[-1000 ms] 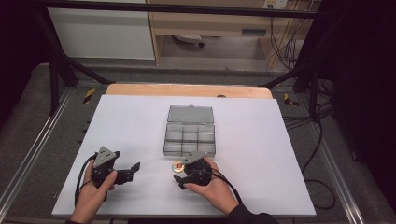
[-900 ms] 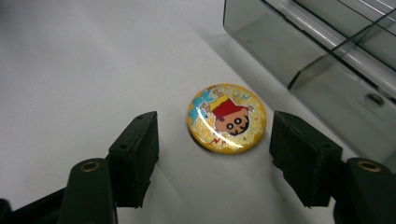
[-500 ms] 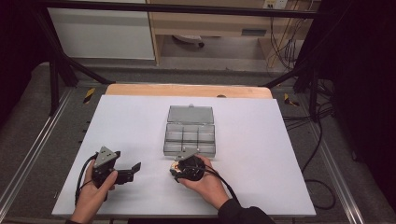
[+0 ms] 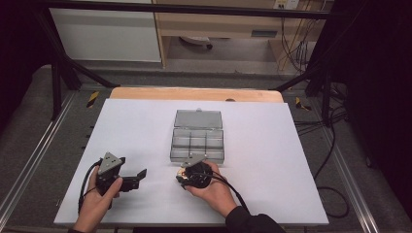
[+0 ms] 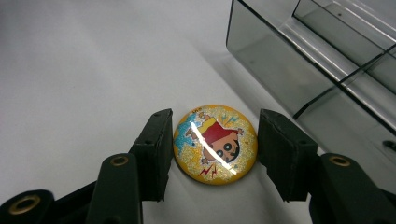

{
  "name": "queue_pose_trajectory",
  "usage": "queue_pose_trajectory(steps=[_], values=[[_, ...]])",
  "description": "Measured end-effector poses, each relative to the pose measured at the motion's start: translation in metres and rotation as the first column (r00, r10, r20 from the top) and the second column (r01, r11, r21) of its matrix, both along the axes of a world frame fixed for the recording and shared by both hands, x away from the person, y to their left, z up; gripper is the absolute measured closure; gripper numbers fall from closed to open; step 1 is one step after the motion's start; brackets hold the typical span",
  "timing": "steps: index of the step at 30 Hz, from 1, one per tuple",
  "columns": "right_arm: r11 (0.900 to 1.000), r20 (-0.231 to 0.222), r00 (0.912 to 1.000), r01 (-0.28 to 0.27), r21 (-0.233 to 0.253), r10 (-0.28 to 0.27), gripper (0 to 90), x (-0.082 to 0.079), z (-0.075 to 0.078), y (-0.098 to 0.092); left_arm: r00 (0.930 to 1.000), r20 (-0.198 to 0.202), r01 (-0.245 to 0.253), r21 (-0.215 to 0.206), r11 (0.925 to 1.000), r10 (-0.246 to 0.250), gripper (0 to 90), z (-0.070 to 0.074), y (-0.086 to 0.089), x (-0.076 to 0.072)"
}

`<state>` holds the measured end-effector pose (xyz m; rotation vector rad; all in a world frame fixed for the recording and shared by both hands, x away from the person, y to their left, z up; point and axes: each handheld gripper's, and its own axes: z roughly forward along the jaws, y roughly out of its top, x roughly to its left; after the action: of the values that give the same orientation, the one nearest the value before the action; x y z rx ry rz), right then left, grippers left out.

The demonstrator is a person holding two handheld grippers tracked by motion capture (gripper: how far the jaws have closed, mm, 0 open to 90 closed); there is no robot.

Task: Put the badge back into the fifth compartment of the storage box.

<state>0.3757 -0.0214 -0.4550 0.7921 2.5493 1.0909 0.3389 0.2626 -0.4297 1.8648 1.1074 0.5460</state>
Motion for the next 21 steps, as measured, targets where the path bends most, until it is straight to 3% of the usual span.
queue_pose_trajectory(steps=[5,12,21], values=[[1.000,0.024,0.9996,-0.012,0.021,0.012,46.8,-0.004,0.004,-0.003,1.0000,0.002,0.003,0.003,1.0000,-0.003,6.8,0.000,0.000,0.000],[0.997,0.047,0.9986,-0.027,0.068,0.024,46.7,-0.010,0.025,-0.016,1.0000,0.001,-0.002,0.000,1.0000,0.002,6.8,0.000,0.000,0.000],[0.993,0.073,0.9973,-0.013,0.116,0.005,46.7,-0.003,0.049,-0.029,1.0000,-0.007,-0.002,-0.003,1.0000,0.002,6.8,-0.001,0.001,0.000]])
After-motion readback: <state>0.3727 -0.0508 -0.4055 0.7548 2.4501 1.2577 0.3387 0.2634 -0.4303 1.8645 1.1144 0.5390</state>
